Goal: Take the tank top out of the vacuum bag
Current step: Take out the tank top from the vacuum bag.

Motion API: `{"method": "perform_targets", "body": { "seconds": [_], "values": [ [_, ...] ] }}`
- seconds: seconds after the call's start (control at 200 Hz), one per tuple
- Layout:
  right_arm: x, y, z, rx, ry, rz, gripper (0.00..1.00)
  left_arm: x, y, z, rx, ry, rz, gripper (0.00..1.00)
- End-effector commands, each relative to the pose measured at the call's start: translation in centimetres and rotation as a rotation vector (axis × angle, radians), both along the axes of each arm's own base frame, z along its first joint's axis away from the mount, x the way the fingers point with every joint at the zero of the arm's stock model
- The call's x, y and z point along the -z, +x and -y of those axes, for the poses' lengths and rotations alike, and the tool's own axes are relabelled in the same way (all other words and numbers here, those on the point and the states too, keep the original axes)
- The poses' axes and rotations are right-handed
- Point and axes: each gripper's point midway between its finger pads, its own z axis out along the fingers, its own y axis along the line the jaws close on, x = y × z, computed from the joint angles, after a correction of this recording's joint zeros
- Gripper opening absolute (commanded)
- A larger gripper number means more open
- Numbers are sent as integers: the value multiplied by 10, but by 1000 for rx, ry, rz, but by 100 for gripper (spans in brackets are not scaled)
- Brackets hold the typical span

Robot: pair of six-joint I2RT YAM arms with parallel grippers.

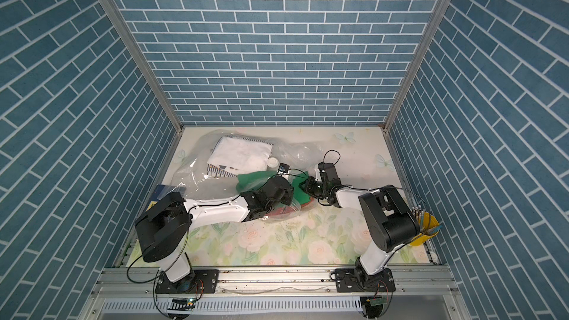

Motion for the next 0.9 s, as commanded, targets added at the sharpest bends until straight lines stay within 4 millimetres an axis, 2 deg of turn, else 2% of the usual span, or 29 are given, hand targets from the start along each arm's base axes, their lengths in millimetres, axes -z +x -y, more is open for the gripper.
{"method": "perform_targets", "body": {
  "seconds": [0.0,0.17,0.275,0.35,0.385,0.49,0.61,0.895],
  "values": [
    [-4,20,-26,-75,26,46,27,6,5,-33,-93,27,-16,1],
    [4,50,-57,-144,-5,44,28,11,13,-63,-182,-5,-35,1],
    [-8,66,-66,-157,-2,73,34,12,19,-71,-213,-19,-40,1],
    [-26,71,-66,-148,3,119,39,12,25,-69,-211,-28,-40,1],
    [-34,70,-65,-146,5,132,39,13,26,-65,-202,-27,-42,1],
    [-55,62,-63,-160,33,169,19,17,30,-57,-182,-25,-53,1],
    [-64,48,-61,-178,66,183,0,19,30,-53,-171,-25,-57,1],
    [-75,17,-53,-168,146,188,0,18,28,-57,-176,-18,-59,2]
  ]
}}
